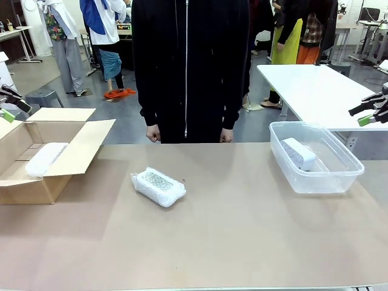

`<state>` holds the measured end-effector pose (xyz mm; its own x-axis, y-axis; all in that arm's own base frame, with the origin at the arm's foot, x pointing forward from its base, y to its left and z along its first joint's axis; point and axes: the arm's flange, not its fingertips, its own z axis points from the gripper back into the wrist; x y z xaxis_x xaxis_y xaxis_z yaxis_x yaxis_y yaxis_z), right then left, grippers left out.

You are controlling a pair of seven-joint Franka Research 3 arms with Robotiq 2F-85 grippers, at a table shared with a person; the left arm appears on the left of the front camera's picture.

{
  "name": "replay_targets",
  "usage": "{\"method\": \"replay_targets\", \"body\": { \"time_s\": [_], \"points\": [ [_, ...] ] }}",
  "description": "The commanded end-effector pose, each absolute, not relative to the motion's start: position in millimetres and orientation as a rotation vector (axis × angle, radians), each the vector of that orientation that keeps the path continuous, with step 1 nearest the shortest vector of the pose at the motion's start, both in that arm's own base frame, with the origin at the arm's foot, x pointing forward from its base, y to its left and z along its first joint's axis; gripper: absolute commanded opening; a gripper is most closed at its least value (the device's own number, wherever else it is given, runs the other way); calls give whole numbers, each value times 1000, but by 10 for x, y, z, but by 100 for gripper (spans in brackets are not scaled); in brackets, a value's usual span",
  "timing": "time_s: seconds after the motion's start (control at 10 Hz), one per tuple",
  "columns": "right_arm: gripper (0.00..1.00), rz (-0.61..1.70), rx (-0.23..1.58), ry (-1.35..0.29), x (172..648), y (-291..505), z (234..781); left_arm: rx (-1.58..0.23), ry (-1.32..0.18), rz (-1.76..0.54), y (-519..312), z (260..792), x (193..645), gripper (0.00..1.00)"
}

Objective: Separate and place wrapped and unwrapped clocks.
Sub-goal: Pick up the Digital clock indicated by the person.

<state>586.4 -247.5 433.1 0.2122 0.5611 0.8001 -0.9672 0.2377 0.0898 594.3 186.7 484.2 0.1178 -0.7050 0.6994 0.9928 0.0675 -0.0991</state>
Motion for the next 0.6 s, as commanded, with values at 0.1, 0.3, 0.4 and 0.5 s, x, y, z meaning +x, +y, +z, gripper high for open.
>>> {"method": "replay_targets", "body": {
  "time_s": [0.1, 0.3, 0.4, 0.5],
  "points": [
    [100, 1183, 682, -731, 5865, -2462, 4331, -641, -616, -1265, 1837, 4889, 5993, 100],
    [100, 1183, 682, -731, 5865, -2462, 4331, -634, -614, -1238, 1842, 4910, 5979, 100],
    [100, 1183, 682, -731, 5865, -2462, 4331, -640, -618, -1231, 1838, 4937, 5977, 100],
    [100, 1183, 682, -731, 5865, -2462, 4331, -641, -592, -1269, 1890, 4899, 6016, 100]
  ]
}}
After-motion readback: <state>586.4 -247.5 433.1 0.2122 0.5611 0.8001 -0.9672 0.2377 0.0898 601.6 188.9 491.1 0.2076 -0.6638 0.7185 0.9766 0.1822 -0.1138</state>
